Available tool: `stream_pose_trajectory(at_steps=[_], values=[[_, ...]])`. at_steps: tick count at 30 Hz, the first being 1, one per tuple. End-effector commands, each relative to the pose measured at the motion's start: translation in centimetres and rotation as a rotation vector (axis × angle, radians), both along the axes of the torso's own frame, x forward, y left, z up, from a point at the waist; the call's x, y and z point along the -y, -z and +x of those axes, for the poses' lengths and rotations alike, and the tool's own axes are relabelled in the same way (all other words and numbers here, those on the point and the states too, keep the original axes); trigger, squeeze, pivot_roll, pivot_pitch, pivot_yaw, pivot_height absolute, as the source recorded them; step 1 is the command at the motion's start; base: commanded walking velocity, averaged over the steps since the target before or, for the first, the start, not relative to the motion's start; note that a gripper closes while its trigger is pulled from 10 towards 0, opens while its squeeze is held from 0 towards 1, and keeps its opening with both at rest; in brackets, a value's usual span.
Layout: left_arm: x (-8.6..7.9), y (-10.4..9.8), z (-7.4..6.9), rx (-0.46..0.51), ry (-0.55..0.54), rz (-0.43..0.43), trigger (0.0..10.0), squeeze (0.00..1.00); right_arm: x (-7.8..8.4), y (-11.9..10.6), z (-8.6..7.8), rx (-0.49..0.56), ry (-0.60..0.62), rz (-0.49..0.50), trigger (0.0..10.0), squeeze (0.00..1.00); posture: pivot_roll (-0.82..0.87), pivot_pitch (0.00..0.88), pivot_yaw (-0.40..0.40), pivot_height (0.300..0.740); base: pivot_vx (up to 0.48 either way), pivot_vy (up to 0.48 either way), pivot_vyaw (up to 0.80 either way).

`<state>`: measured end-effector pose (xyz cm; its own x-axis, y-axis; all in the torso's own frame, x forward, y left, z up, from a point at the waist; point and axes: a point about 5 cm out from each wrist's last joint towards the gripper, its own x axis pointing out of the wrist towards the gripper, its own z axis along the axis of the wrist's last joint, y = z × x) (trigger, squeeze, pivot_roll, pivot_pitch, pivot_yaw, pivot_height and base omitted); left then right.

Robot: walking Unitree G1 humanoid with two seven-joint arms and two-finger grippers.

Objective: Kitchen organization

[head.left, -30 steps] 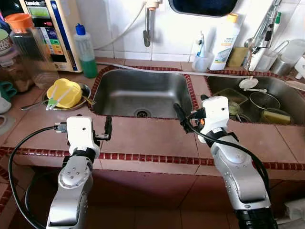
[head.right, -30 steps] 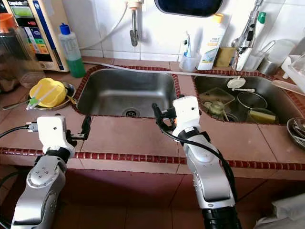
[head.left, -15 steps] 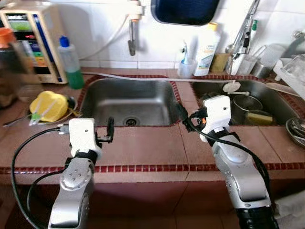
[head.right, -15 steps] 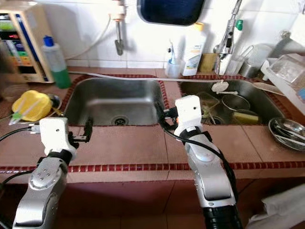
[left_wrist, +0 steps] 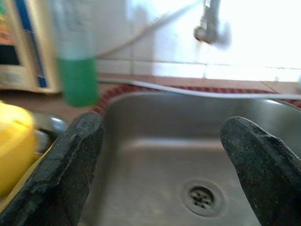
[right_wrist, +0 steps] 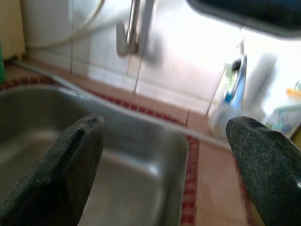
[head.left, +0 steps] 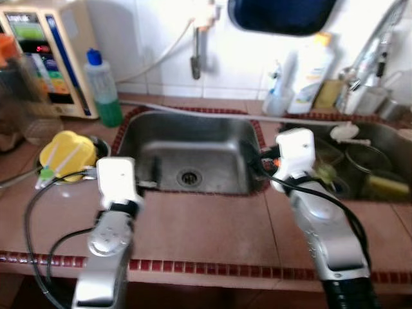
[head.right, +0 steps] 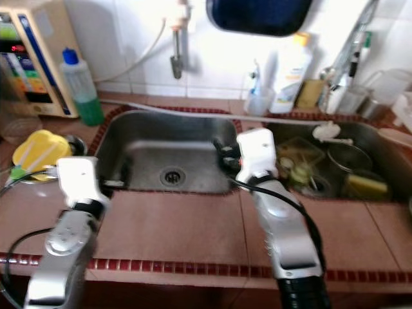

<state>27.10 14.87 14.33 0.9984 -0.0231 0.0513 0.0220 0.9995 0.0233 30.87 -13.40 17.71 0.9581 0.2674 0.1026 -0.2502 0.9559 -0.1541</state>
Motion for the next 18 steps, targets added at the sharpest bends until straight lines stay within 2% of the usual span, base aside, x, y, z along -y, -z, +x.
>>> stream_pose_trajectory(at_steps=[1,18], values=[[-0.71,0.09,-0.20,-0.005,-0.029,0.022,10.0,0.00,-0.78,-0.23,-0.10,0.012,-0.025,0.010,10.0,0.00,0.05,0.000,-0.014,0.740,0.000,0.000,0.00],[-1.35,0.08,0.22,-0.022,-0.058,0.030,10.0,0.00,-0.59,-0.53,0.50,0.012,-0.009,0.031,10.0,0.00,0.06,0.000,-0.015,0.740,0.000,0.000,0.00]])
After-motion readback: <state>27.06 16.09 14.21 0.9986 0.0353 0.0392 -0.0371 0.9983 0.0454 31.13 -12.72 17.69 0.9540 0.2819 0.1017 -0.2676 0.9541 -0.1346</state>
